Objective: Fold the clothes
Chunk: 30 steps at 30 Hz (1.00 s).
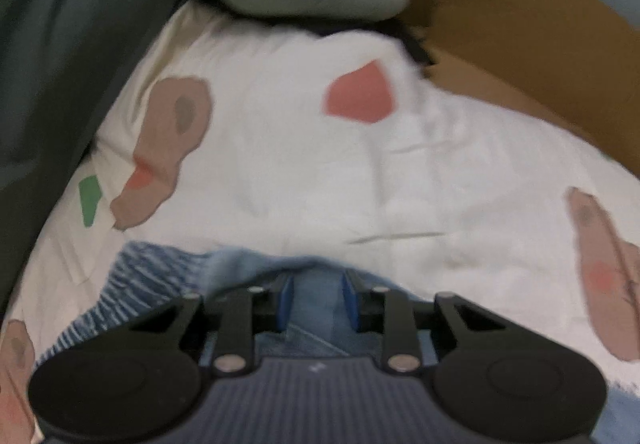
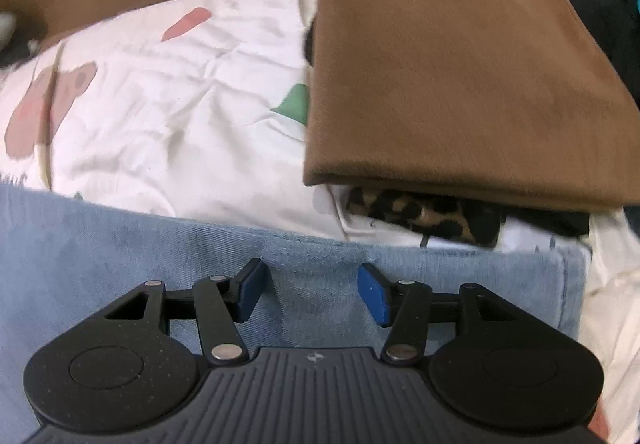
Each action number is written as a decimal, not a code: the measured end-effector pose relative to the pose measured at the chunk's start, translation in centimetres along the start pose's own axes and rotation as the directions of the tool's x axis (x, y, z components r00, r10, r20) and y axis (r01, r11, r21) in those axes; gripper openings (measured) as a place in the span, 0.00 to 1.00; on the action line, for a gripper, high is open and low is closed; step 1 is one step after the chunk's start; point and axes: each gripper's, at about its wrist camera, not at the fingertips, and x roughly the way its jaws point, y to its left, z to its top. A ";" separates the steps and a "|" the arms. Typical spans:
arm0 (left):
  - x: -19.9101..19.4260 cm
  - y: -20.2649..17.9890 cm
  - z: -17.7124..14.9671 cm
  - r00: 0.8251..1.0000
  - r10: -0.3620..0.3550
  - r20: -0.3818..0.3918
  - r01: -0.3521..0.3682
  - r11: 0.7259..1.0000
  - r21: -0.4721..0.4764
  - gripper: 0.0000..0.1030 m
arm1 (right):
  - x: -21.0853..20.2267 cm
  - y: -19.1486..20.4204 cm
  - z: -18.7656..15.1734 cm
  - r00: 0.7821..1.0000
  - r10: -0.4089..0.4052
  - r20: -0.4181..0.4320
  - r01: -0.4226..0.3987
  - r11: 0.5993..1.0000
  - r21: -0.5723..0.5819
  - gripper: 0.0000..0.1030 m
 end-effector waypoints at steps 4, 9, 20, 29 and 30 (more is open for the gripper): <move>-2.6 -2.7 -1.7 0.997 -0.077 0.020 0.076 0.996 0.045 0.30 | -0.6 0.0 0.4 1.000 0.008 0.026 -0.007 1.000 -0.022 0.56; -4.4 -6.5 -5.2 0.989 -0.151 0.001 0.150 0.984 0.099 0.35 | -2.8 -0.9 -0.1 0.996 0.025 0.081 -0.023 1.000 -0.017 0.55; -3.7 -12.5 -11.5 0.973 -0.223 -0.064 0.230 0.959 0.167 0.48 | -4.6 -4.8 -2.5 0.994 -0.063 0.087 0.063 0.998 -0.007 0.55; -0.3 -15.8 -11.2 0.977 -0.207 -0.051 0.213 0.948 0.237 0.60 | -2.0 -6.7 -2.3 0.995 -0.097 0.032 0.096 0.994 0.049 0.55; 0.1 -16.0 -10.9 0.977 -0.209 -0.045 0.214 0.947 0.239 0.62 | -1.8 -7.0 -2.2 0.995 -0.092 0.033 0.090 0.994 0.061 0.55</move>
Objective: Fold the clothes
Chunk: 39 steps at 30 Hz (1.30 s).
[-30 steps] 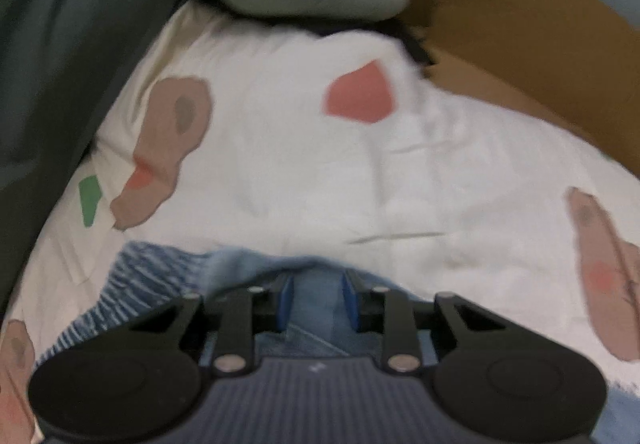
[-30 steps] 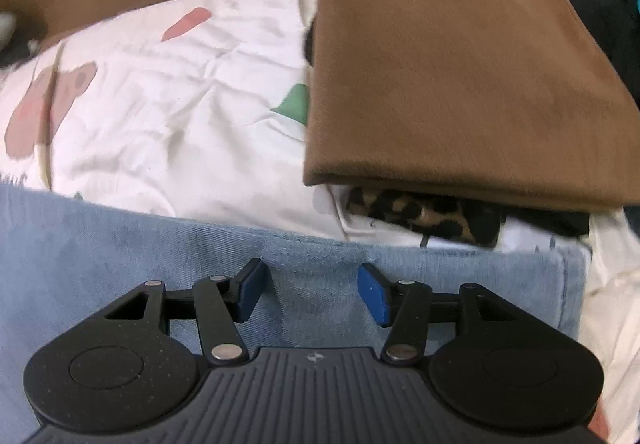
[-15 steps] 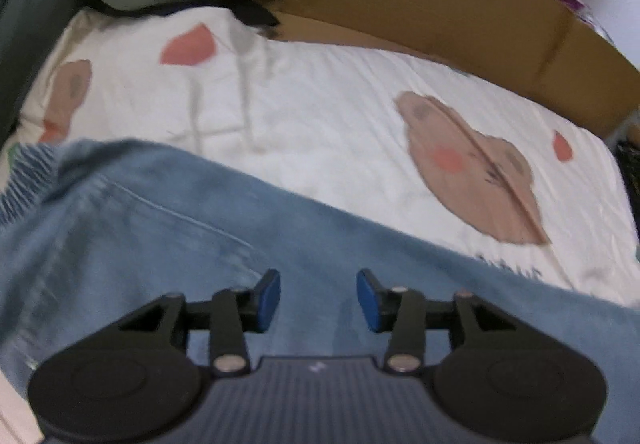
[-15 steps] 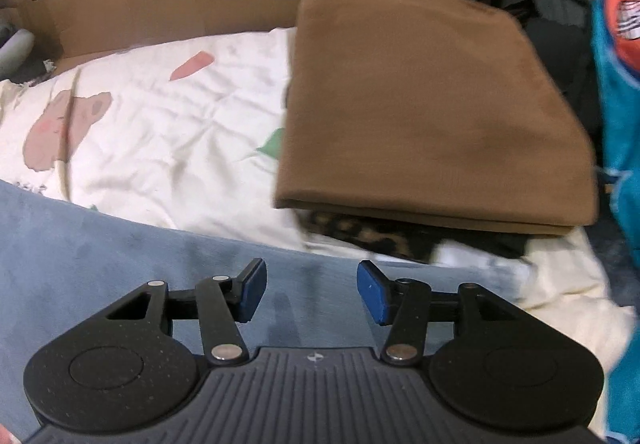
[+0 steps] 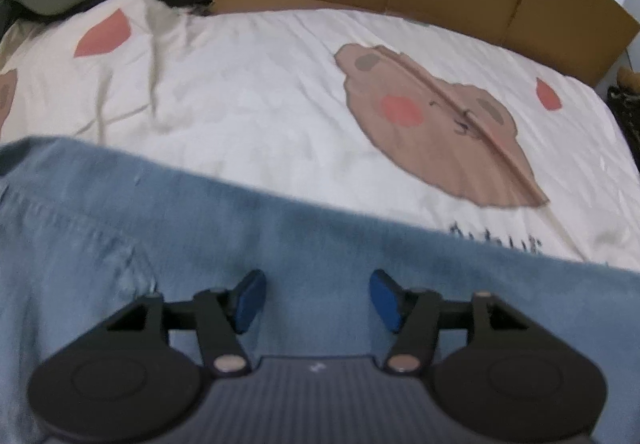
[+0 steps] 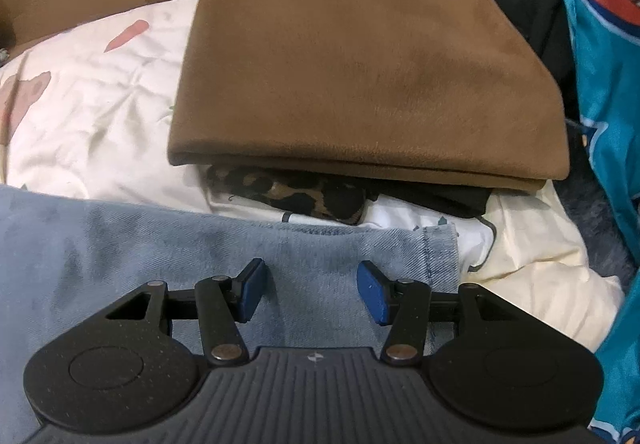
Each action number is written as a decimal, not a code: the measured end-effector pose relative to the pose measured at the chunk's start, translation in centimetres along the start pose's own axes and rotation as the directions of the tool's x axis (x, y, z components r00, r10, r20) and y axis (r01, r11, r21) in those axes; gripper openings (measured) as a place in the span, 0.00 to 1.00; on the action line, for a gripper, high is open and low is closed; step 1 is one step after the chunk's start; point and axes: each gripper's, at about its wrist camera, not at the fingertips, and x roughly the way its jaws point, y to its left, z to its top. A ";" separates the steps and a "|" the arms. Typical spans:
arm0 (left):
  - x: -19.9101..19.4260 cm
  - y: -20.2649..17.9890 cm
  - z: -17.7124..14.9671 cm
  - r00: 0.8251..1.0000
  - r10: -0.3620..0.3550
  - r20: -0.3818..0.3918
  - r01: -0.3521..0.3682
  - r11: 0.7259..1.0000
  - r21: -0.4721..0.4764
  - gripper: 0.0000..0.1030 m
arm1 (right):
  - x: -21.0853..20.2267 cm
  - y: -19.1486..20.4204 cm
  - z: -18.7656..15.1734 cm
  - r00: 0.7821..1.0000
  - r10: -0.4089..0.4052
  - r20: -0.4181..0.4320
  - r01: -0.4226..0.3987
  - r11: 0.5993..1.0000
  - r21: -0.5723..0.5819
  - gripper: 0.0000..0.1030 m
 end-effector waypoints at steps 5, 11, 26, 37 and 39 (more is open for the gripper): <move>1.2 -0.5 0.9 1.000 0.003 0.015 -0.003 0.999 0.038 0.69 | 0.6 -0.4 0.4 1.000 0.009 0.001 -0.009 1.000 0.024 0.55; 1.8 -0.2 2.0 1.000 -0.019 0.017 0.019 0.999 0.031 0.71 | 1.0 -0.8 0.7 1.000 0.017 -0.020 -0.016 0.999 0.051 0.56; -4.7 0.7 5.0 0.999 -0.011 -0.043 0.009 0.998 -0.055 0.51 | -4.2 -3.9 4.4 0.997 0.059 -0.045 -0.053 0.990 0.131 0.54; -14.0 2.7 5.3 0.999 -0.016 -0.045 0.013 0.997 -0.079 0.51 | -12.5 -5.8 11.0 0.991 0.103 0.084 -0.113 0.986 0.121 0.54; -15.4 3.2 5.0 0.999 -0.012 -0.047 0.007 0.996 -0.094 0.52 | -14.2 -5.9 12.5 0.990 0.098 0.100 -0.106 0.990 0.088 0.54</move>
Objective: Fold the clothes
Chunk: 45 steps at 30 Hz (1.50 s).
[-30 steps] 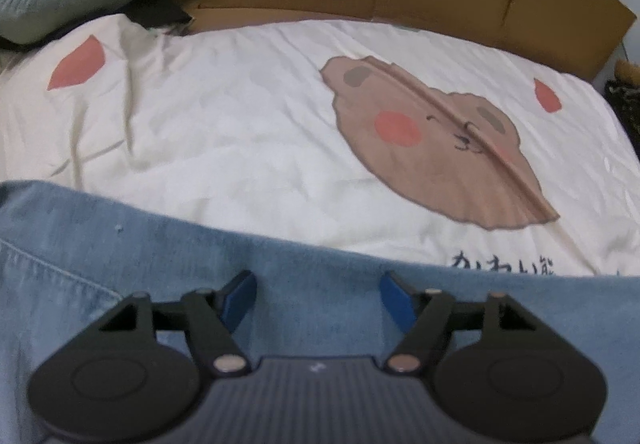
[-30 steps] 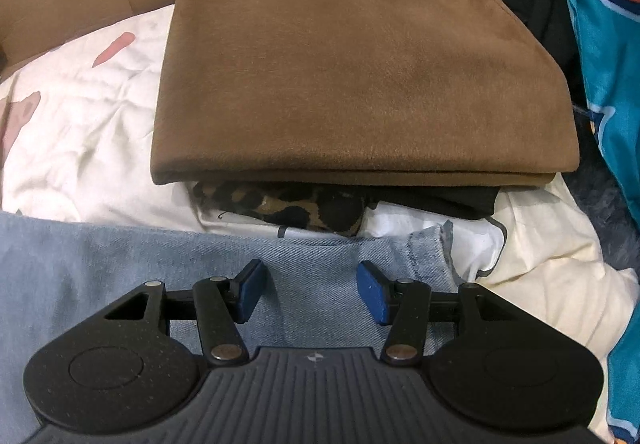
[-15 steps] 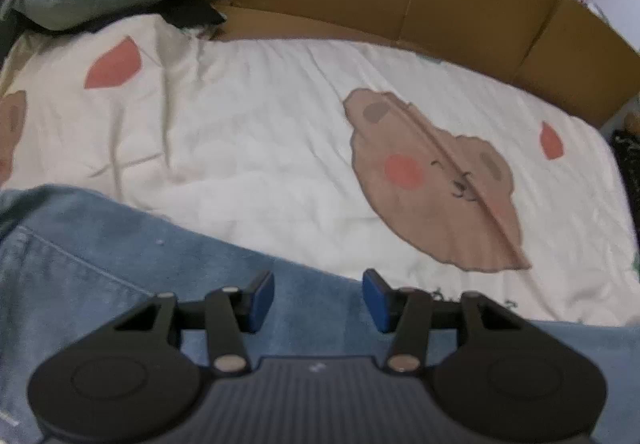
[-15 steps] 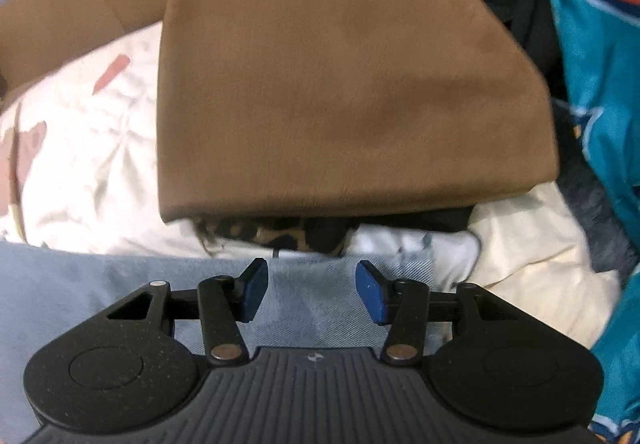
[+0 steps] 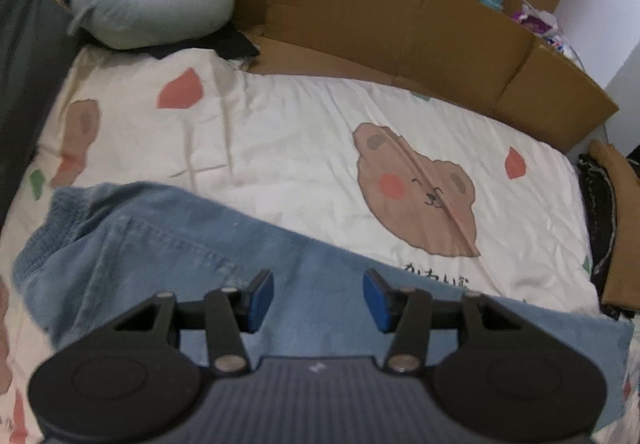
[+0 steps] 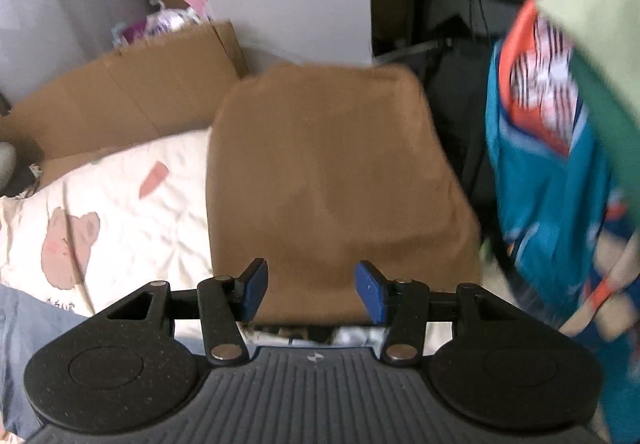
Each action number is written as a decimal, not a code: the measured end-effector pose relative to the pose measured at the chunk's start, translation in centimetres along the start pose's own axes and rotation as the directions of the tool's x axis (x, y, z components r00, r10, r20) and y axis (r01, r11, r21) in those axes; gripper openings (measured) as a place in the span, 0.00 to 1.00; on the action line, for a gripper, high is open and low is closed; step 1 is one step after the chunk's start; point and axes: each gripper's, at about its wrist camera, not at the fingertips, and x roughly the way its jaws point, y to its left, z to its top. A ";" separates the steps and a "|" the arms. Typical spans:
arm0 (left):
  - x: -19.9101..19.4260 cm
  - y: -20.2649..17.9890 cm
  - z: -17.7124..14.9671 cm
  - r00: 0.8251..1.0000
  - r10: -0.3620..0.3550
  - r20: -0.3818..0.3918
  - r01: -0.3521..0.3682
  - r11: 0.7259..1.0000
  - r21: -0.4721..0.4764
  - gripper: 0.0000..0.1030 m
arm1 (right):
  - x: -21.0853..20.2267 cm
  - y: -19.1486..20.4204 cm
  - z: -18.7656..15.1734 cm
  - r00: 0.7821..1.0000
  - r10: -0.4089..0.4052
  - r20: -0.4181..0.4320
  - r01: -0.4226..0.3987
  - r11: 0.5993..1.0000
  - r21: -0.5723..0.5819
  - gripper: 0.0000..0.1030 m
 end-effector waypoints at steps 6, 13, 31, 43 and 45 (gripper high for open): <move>-4.0 1.6 -1.1 1.000 0.000 -0.006 0.000 0.999 -0.035 0.53 | -4.8 -0.6 6.5 0.998 0.022 0.053 -0.019 0.998 -0.062 0.54; -7.5 3.2 -1.8 1.000 0.014 0.005 -0.013 0.997 -0.078 0.55 | -10.2 -1.1 11.7 0.993 0.073 0.090 -0.062 0.990 -0.126 0.54; -12.2 5.1 -5.9 0.998 0.060 -0.005 -0.061 0.992 -0.108 0.64 | -14.1 -3.6 6.5 0.970 0.241 0.014 -0.231 0.944 -0.236 0.55; -12.1 5.2 -8.4 0.994 0.098 -0.051 -0.104 0.985 -0.140 0.69 | -9.9 -8.2 -7.5 0.965 0.259 -0.031 -0.259 0.966 0.014 0.55; -11.9 5.1 -8.9 0.993 0.099 -0.063 -0.107 0.984 -0.139 0.69 | -9.2 -8.9 -9.2 0.965 0.260 -0.032 -0.259 0.965 0.050 0.55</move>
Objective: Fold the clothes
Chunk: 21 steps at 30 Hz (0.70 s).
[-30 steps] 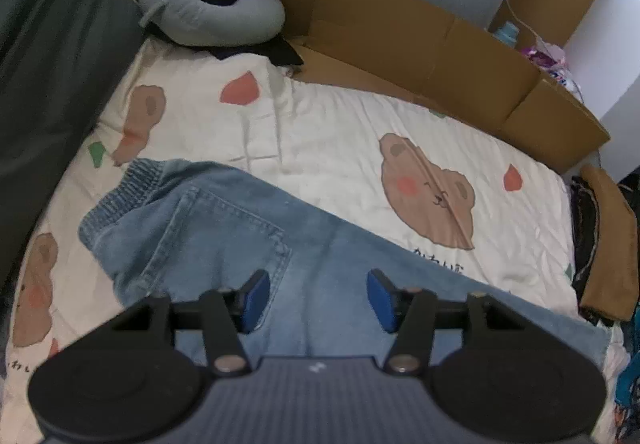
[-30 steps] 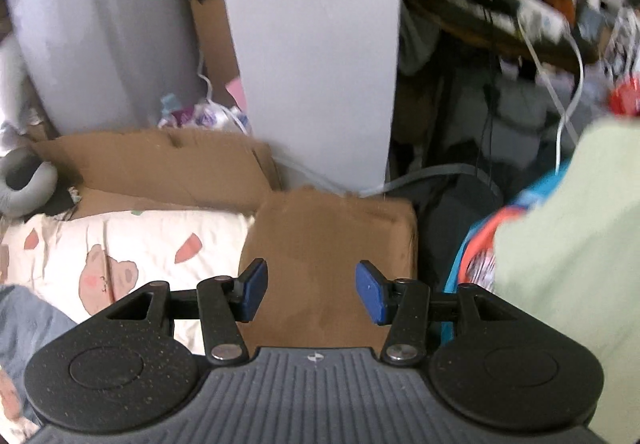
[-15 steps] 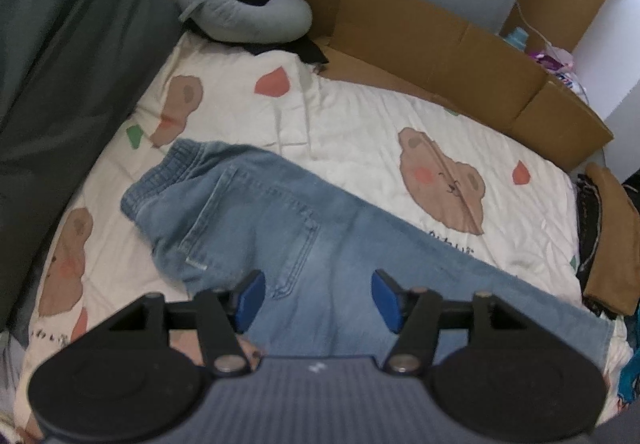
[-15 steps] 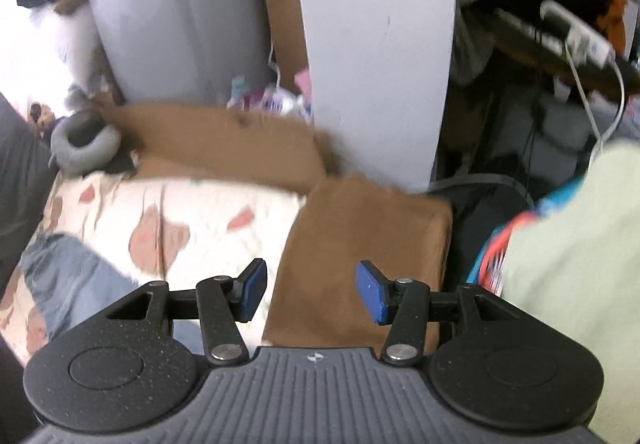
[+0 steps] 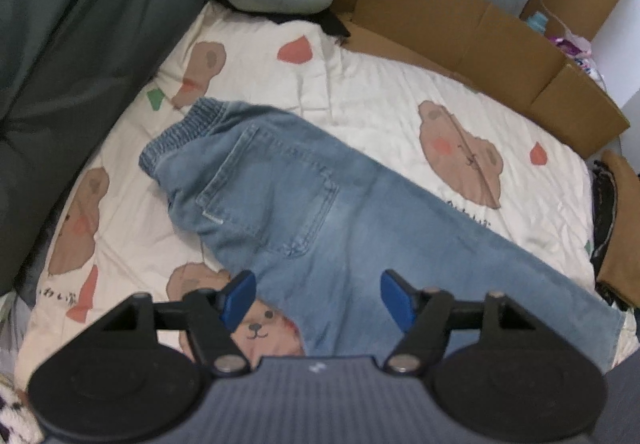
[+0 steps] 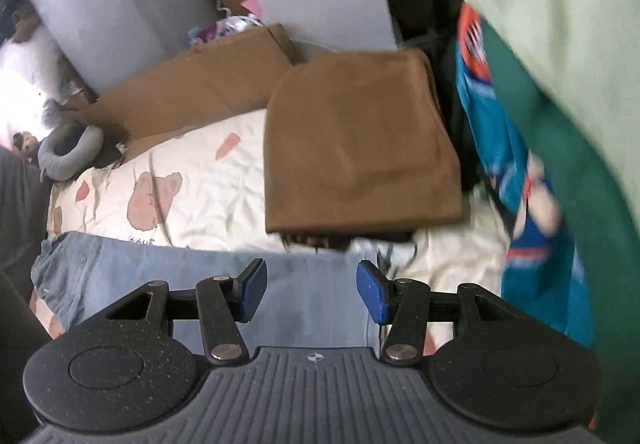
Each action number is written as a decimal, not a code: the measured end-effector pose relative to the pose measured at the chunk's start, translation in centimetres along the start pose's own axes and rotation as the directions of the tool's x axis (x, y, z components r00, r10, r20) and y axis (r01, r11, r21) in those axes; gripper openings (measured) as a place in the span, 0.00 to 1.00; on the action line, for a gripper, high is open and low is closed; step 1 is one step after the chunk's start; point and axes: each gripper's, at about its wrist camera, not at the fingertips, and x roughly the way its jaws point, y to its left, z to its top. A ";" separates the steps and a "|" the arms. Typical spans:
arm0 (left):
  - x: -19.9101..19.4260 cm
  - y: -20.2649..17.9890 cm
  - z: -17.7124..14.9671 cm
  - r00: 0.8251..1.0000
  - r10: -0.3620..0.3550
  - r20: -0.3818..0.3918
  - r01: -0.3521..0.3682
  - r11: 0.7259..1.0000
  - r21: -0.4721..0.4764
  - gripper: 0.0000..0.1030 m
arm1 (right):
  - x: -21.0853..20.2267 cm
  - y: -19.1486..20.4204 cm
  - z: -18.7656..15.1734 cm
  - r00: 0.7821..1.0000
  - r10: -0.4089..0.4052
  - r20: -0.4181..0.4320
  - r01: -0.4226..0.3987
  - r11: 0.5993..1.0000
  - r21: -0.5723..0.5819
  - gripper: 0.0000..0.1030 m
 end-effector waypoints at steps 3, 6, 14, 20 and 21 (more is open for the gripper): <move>0.3 0.0 -0.5 1.000 0.006 -0.013 -0.007 1.000 -0.010 0.70 | 0.8 -1.4 -2.2 1.000 -0.003 0.002 0.003 0.998 0.055 0.56; 0.5 0.0 -1.0 1.000 -0.005 -0.022 0.005 1.000 -0.024 0.70 | 1.7 -2.6 -4.3 1.000 -0.006 0.008 0.006 0.995 0.098 0.56; 1.8 0.9 -2.3 0.998 0.022 -0.066 -0.024 0.999 -0.038 0.70 | 5.4 -4.8 -10.7 0.998 0.057 -0.019 -0.050 0.965 0.258 0.55; 2.4 2.0 -3.5 0.993 0.058 -0.099 -0.063 0.997 -0.044 0.70 | 8.4 -5.5 -14.4 0.997 0.040 -0.063 -0.016 0.941 0.337 0.55; 2.5 2.1 -3.7 0.993 0.064 -0.104 -0.069 0.997 -0.046 0.70 | 8.8 -5.7 -15.0 0.997 0.033 -0.065 -0.007 0.934 0.357 0.55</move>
